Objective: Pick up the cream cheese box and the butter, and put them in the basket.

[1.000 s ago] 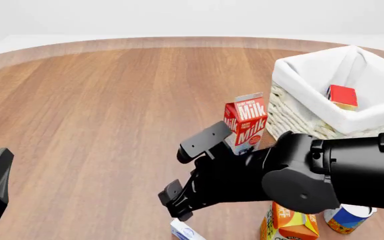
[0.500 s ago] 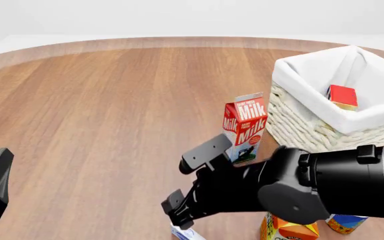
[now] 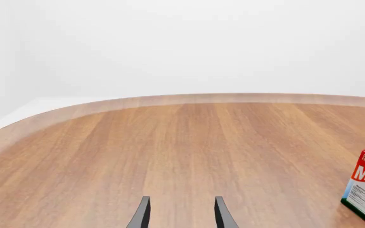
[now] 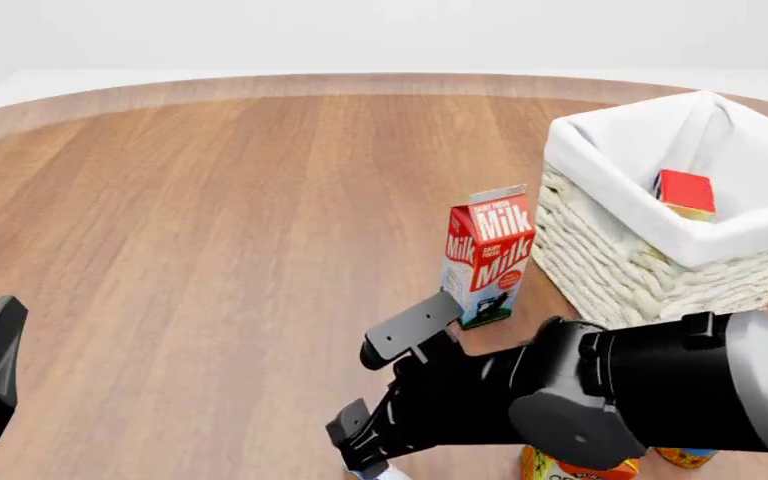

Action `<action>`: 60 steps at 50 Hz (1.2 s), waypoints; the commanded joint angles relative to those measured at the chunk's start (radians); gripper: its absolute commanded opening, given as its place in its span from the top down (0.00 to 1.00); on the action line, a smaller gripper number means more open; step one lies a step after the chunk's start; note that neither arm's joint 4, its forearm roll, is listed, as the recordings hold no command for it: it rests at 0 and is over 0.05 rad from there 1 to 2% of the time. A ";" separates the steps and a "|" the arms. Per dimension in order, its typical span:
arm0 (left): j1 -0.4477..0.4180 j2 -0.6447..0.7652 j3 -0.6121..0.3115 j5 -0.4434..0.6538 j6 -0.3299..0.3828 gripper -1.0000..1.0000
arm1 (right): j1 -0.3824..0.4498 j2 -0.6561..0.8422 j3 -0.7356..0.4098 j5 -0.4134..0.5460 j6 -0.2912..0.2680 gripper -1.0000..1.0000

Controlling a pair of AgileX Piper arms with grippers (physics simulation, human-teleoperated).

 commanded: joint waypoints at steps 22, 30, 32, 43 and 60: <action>0.000 0.000 0.000 0.000 0.000 0.00 | 0.017 0.071 0.050 -0.092 0.036 0.00; 0.000 0.000 0.000 0.000 0.000 0.00 | 0.019 0.089 0.056 -0.112 0.040 0.00; 0.000 0.000 0.000 0.000 0.000 0.00 | 0.020 0.096 0.058 -0.119 0.042 0.00; 0.000 0.000 0.000 0.000 0.000 0.00 | 0.026 0.106 0.063 -0.136 0.052 0.00; 0.000 0.000 0.000 0.000 0.000 0.00 | 0.027 0.133 0.060 -0.152 0.056 0.00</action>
